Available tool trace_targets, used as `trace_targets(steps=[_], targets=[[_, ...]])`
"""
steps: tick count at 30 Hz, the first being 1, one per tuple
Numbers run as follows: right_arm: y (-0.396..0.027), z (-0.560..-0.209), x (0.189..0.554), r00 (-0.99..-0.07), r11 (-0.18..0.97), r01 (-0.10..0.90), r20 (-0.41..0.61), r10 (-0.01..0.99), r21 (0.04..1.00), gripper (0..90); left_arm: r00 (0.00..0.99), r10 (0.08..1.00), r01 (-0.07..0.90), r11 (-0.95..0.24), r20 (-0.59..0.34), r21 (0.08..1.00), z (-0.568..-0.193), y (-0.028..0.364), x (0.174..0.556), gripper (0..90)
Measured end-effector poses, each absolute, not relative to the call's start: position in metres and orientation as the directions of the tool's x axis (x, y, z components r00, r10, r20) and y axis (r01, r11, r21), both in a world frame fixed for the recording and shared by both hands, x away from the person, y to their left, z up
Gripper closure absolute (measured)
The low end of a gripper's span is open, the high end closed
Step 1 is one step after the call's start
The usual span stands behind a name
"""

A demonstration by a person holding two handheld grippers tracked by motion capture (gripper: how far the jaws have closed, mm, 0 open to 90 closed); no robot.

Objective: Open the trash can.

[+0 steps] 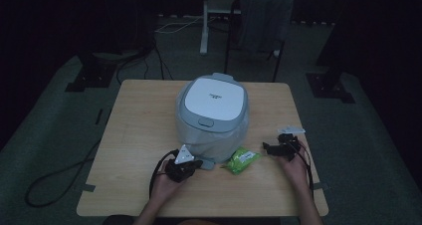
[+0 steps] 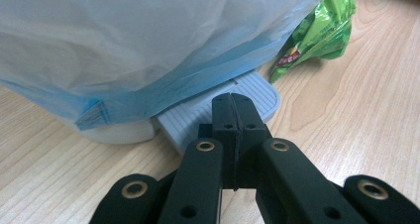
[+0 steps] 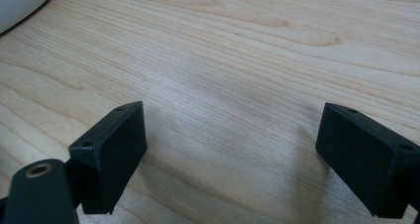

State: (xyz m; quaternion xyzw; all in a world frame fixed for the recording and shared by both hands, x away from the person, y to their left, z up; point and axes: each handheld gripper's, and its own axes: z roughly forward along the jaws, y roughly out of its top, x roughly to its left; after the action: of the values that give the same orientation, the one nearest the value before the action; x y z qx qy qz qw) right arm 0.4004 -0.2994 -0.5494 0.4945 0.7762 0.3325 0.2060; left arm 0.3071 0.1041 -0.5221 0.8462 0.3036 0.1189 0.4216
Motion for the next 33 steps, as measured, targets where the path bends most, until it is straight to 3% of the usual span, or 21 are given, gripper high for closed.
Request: trace_targets(steps=[8, 20, 22, 25, 29, 33], targets=[[-0.299, -0.549, 0.4, -0.425, 0.289, 0.631, 0.009, 0.905, 0.72, 11.1, 0.796, 0.602, 0.403, -0.458, -0.057, 0.792, -0.523, 0.101, 0.305, 88.6], [-0.298, -0.549, 0.397, -0.413, 0.279, 0.63, 0.009, 0.911, 0.725, 15.1, 0.798, 0.602, 0.358, -0.504, 0.022, 0.786, -0.527, 0.094, 0.301, 90.0], [-0.297, -0.549, 0.395, -0.403, 0.269, 0.63, 0.01, 0.915, 0.729, 19.4, 0.799, 0.601, 0.358, -0.503, 0.021, 0.786, -0.527, 0.094, 0.301, 90.0], [-0.298, -0.546, 0.391, -0.393, 0.263, 0.636, 0.01, 0.92, 0.726, 34.9, 0.798, 0.602, 0.359, -0.504, 0.022, 0.786, -0.528, 0.094, 0.301, 90.0], [-0.3, -0.54, 0.387, -0.404, 0.267, 0.659, 0.032, 0.914, 0.703, 47.3, 0.797, 0.603, 0.362, -0.5, 0.016, 0.787, -0.529, 0.095, 0.302, 90.0], [-0.303, -0.532, 0.382, -0.443, 0.234, 0.656, 0.115, 0.889, 0.717, 47.8, 0.799, 0.601, 0.363, -0.501, 0.014, 0.786, -0.529, 0.095, 0.302, 90.0]])
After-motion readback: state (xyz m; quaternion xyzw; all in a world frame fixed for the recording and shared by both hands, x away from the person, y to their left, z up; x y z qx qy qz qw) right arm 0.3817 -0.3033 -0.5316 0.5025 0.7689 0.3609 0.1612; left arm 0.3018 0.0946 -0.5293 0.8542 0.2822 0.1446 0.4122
